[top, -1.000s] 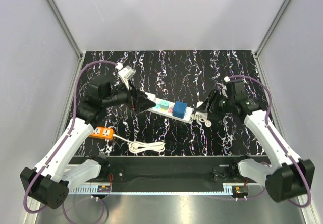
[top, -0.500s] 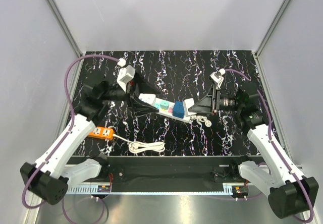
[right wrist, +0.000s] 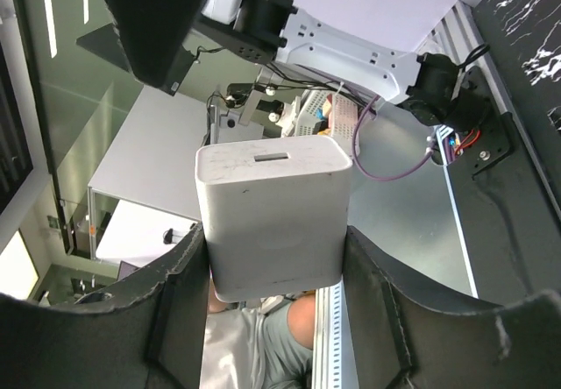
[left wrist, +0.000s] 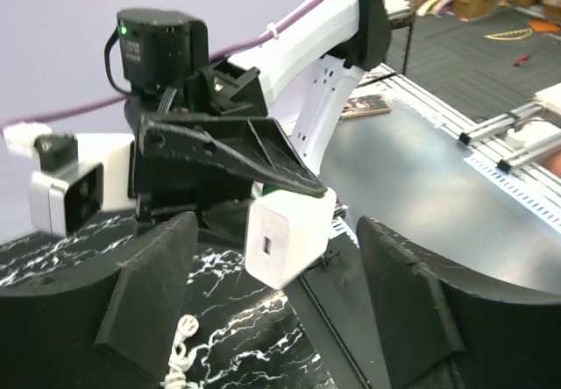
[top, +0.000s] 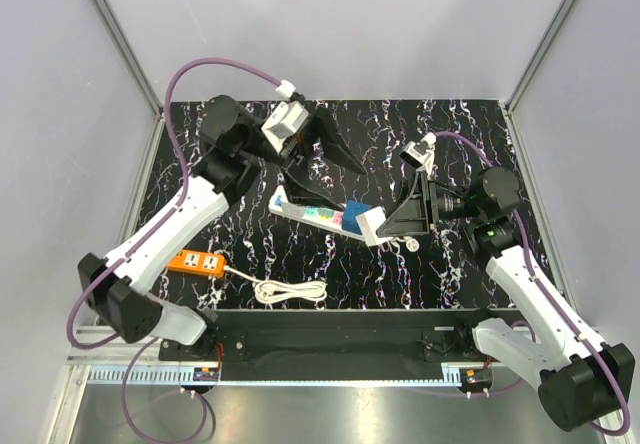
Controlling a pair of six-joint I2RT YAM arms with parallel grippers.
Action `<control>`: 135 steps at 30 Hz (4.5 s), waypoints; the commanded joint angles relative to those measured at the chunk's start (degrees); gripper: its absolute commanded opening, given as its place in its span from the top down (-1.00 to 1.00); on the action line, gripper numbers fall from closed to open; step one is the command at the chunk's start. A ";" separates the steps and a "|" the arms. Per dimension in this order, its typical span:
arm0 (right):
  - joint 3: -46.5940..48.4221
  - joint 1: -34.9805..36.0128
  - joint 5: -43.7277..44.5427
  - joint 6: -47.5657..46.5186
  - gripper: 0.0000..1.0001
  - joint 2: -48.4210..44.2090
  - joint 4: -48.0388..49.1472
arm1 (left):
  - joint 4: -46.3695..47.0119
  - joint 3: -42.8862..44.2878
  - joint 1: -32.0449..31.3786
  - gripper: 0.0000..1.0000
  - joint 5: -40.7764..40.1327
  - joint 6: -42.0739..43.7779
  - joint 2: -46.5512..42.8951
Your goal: Insert the plug
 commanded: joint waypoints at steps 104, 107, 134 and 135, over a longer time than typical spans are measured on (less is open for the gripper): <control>6.91 -2.81 17.62 -29.96 -0.99 4.60 -32.17 | -70.12 -5.77 27.86 1.00 -86.80 8.66 -11.74; 5.77 -2.81 17.89 -31.54 -0.99 6.36 -32.43 | -74.08 -12.72 28.21 1.00 -85.33 10.33 -14.37; 2.51 -2.81 23.07 -34.54 -1.00 2.32 -34.54 | -83.49 -24.69 45.16 1.00 -98.24 -27.01 -12.27; 2.60 -2.81 23.07 -34.54 -0.99 2.23 -34.45 | -84.28 -25.48 46.74 1.00 -98.67 -28.50 -12.36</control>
